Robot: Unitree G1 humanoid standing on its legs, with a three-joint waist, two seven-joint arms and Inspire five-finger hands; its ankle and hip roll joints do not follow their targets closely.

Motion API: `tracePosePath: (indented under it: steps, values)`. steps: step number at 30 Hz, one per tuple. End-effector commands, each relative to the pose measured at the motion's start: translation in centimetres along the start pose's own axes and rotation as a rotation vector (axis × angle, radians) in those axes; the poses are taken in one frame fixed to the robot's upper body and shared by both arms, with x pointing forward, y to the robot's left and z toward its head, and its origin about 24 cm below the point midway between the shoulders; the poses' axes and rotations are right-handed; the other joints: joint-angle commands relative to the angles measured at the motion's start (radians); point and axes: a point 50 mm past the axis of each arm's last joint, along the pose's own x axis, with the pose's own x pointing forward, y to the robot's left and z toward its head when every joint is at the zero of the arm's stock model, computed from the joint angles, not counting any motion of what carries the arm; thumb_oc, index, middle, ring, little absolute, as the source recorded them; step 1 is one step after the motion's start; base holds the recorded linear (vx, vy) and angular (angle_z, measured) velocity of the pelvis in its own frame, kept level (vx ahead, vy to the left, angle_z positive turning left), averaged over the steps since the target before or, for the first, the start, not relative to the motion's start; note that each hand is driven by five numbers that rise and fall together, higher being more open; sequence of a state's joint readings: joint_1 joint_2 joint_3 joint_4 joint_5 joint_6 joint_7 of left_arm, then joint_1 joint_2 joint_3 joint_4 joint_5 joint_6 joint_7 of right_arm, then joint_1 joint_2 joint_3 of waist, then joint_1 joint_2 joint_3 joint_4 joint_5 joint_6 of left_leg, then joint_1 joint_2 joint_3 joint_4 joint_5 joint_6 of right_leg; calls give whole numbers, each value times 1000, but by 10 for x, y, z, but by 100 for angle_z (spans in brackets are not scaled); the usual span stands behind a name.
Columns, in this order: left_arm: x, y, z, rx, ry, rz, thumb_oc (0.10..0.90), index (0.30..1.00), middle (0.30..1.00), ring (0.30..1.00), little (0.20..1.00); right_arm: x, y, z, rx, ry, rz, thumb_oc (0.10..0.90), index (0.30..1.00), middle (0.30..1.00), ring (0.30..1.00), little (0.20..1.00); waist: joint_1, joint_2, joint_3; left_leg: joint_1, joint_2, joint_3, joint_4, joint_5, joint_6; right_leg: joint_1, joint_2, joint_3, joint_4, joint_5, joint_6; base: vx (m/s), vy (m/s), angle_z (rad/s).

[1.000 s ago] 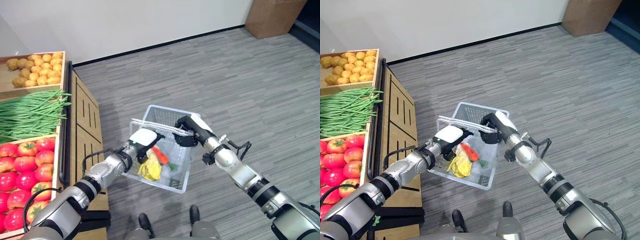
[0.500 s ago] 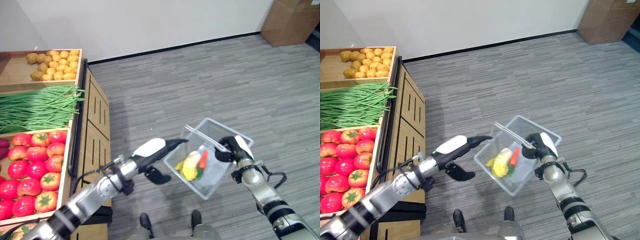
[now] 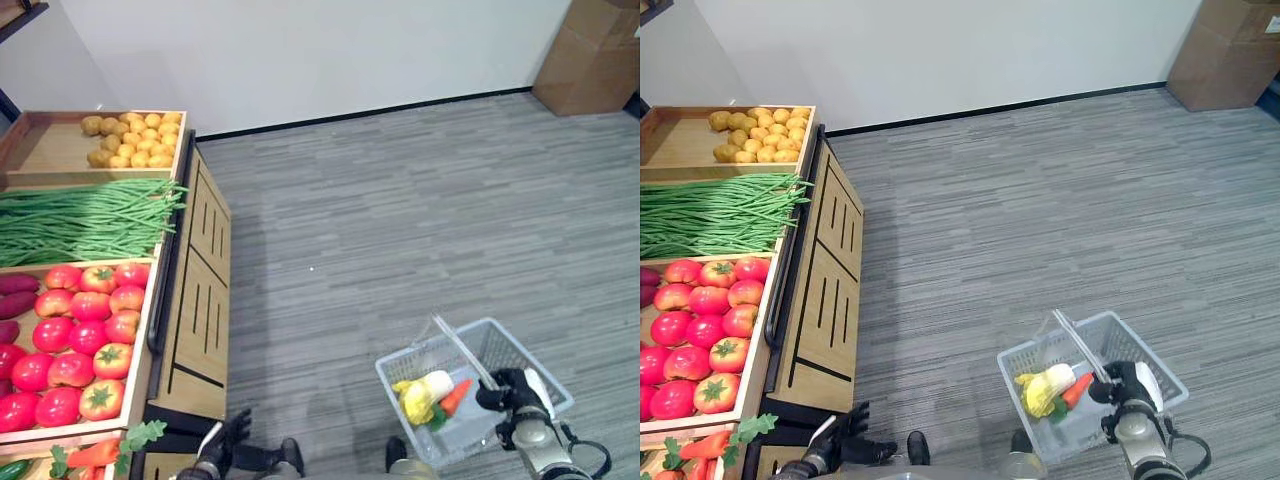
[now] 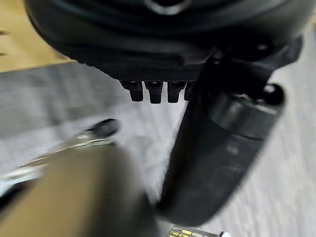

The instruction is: Get the vegetables into the basket

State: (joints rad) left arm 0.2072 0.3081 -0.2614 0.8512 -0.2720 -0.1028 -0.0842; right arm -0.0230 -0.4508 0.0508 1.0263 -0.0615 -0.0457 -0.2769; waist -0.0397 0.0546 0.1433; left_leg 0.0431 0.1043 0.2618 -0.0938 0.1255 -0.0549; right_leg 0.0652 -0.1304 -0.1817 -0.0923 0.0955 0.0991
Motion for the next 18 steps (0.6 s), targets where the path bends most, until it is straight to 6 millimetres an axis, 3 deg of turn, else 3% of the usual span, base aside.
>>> tracePosePath:
  steps: [1, 2, 3, 6, 7, 12, 13, 14, 18]
  values:
    - [18, 5, 48, 184, -124, 55, 900, 1000, 1000, 1000, 1000, 13, -25, 54, 115, -188, -119, 400, 300, 300, 300, 300, 10, -41, -33, 54, 22, -62, 6, -96, -48, 7, -54, 3, 5, -42, 77, 0, 0, 0]
    - [18, 5, 49, 184, -125, 55, 900, 1000, 1000, 1000, 1000, 13, -25, 54, 115, -189, -120, 400, 300, 300, 300, 300, 10, -41, -32, 54, 22, -62, 6, -96, -48, 7, -54, 3, 5, -42, 77, 0, 0, 0]
    - [22, 4, 33, 214, -26, 88, 900, 1000, 1000, 1000, 1000, 11, -14, 38, 126, -118, -90, 400, 300, 300, 300, 300, 6, -42, -35, 54, 22, -60, 6, -96, -49, 5, -52, 5, 5, -41, 76, 0, 0, 0]
    - [22, 6, 18, 293, 71, 127, 900, 1000, 1000, 1000, 1000, 9, -4, 25, 155, -56, -65, 400, 300, 300, 300, 300, 2, -45, -38, 56, 23, -57, 6, -98, -49, 4, -51, 8, 5, -42, 75, 7, -8, -4]
    - [19, 10, -1, 370, 170, 170, 900, 1000, 1000, 1000, 1000, 5, 6, 10, 197, 11, -45, 400, 300, 300, 300, 300, -1, -47, -44, 60, 24, -54, 6, -102, -50, 5, -49, 11, 5, -45, 74, 21, -3, -5]
    - [13, 8, -20, 268, 257, 233, 900, 1000, 1000, 1000, 1000, -5, 27, -12, 299, 130, -1, 400, 300, 300, 300, 300, 0, -49, -50, 65, 26, -47, 6, -103, -52, 7, -45, 15, 5, -46, 70, 15, -10, -8]
    - [12, 8, -23, 258, 269, 238, 900, 1000, 1000, 1000, 1000, -7, 31, -17, 301, 151, 14, 614, 599, 599, 599, 599, 1, -51, -51, 65, 27, -48, 6, -103, -53, 7, -45, 15, 5, -46, 70, 8, -10, -4]
    - [12, 8, -23, 258, 269, 238, 900, 1000, 1000, 1000, 1000, -7, 31, -17, 301, 151, 14, 900, 1000, 1000, 1000, 1000, 1, -51, -51, 65, 27, -48, 6, -103, -53, 7, -45, 15, 5, -46, 70, 0, 0, 0]
    - [7, 5, -35, 233, 309, 228, 900, 1000, 1000, 1000, 1000, -18, 41, -43, 288, 254, 81, 900, 1000, 1000, 1000, 1000, 4, -55, -53, 60, 32, -56, 6, -98, -55, 7, -42, 9, 5, -46, 69, 0, 0, 0]
